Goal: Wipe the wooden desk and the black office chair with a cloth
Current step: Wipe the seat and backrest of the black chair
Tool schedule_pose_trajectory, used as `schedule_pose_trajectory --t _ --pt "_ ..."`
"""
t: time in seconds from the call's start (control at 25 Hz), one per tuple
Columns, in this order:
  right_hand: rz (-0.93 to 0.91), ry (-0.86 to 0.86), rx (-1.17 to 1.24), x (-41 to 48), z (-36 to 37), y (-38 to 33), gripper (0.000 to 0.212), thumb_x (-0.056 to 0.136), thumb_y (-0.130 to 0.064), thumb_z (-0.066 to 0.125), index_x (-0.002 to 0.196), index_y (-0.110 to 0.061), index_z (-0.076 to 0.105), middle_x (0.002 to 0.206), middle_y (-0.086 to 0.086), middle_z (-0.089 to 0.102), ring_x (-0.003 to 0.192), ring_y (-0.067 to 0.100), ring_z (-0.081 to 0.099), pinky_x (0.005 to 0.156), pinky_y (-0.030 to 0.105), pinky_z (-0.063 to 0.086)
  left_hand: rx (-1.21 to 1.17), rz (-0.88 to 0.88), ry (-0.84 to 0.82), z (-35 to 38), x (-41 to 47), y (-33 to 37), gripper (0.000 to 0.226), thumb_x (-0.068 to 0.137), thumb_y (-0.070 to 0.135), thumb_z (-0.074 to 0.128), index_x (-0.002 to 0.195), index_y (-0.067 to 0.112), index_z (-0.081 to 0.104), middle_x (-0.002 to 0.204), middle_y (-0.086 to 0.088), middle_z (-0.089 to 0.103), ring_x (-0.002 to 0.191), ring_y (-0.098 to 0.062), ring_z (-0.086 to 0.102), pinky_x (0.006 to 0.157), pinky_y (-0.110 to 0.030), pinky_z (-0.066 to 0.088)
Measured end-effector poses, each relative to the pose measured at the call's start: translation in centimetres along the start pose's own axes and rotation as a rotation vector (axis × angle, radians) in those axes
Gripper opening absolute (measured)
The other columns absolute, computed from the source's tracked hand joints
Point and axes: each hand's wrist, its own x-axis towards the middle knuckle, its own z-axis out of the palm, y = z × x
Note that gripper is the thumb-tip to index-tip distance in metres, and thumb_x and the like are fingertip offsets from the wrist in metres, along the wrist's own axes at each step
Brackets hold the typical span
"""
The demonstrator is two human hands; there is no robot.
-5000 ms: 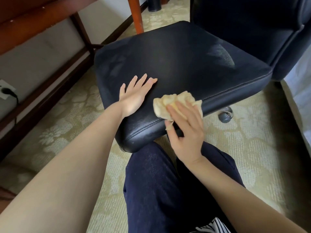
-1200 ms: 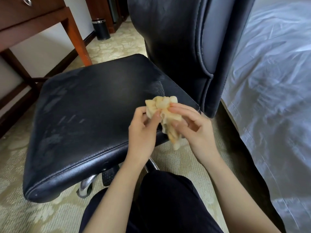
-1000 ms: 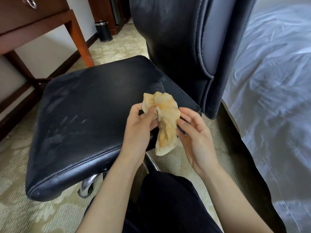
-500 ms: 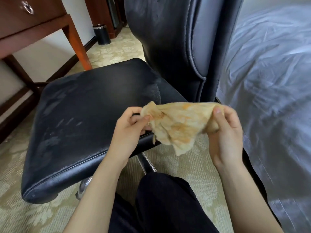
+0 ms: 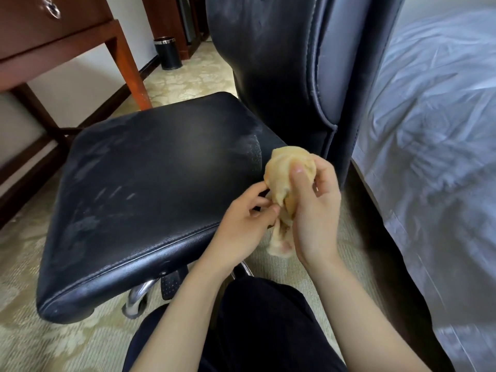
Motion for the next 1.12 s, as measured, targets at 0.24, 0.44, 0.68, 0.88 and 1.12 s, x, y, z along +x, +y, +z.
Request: schedule_pose_trajectory --t 0.24,0.44,0.68,0.88,1.12 --pt "-0.33 -0.255 -0.405 -1.4 -2.7 2.2 0.046 0.088 -0.015 0.058 0.133 -0.024 0.048 0.138 -0.007 0.047 0.134 0.004 0.034 0.109 0.022 0.03 -0.03 0.101 -0.103 -0.3 -0.3 0.0 0.034 0.095 0.009 0.049 0.117 0.032 0.059 0.106 0.006 0.069 0.099 -0.006 0.064 0.089 -0.023 0.051" --pt "-0.516 0.086 -0.498 0.3 -4.0 2.4 0.042 0.085 0.001 0.062 0.125 -0.011 0.057 0.111 0.003 0.056 0.105 -0.008 0.049 0.09 0.006 0.034 0.134 0.141 -0.228 0.1 0.7 0.9 0.039 0.096 0.025 0.048 0.13 0.043 0.047 0.104 0.017 0.066 0.088 -0.006 0.066 0.078 -0.012 0.048" --pt "-0.351 0.04 -0.968 5.3 -3.2 3.6 0.031 0.084 -0.016 0.065 0.114 -0.016 0.059 0.111 0.003 0.055 0.102 0.022 0.052 0.076 0.018 0.033 0.514 0.12 0.161 -2.5 1.9 -0.5 0.037 0.095 0.026 0.048 0.132 0.032 0.049 0.122 0.014 0.055 0.113 -0.003 0.048 0.098 -0.026 0.039" --pt "-0.308 -0.252 -1.108 5.0 0.8 3.9 0.027 0.087 -0.027 0.06 0.112 -0.021 0.066 0.1 0.005 0.061 0.096 0.025 0.052 0.081 0.03 0.039 0.952 0.047 0.359 -6.0 3.8 -2.5 0.048 0.099 0.028 0.041 0.145 0.024 0.032 0.152 0.0 0.028 0.143 -0.02 0.014 0.116 -0.041 0.006" --pt "-0.633 -0.717 -0.952 2.8 0.4 4.0 0.038 0.08 0.003 0.062 0.114 -0.013 0.068 0.104 0.01 0.061 0.09 0.027 0.054 0.083 0.03 0.044 1.011 -0.078 0.354 -7.6 6.5 -3.7 0.05 0.102 0.028 0.029 0.15 0.021 0.017 0.159 -0.005 0.006 0.145 -0.025 -0.01 0.114 -0.05 -0.006"
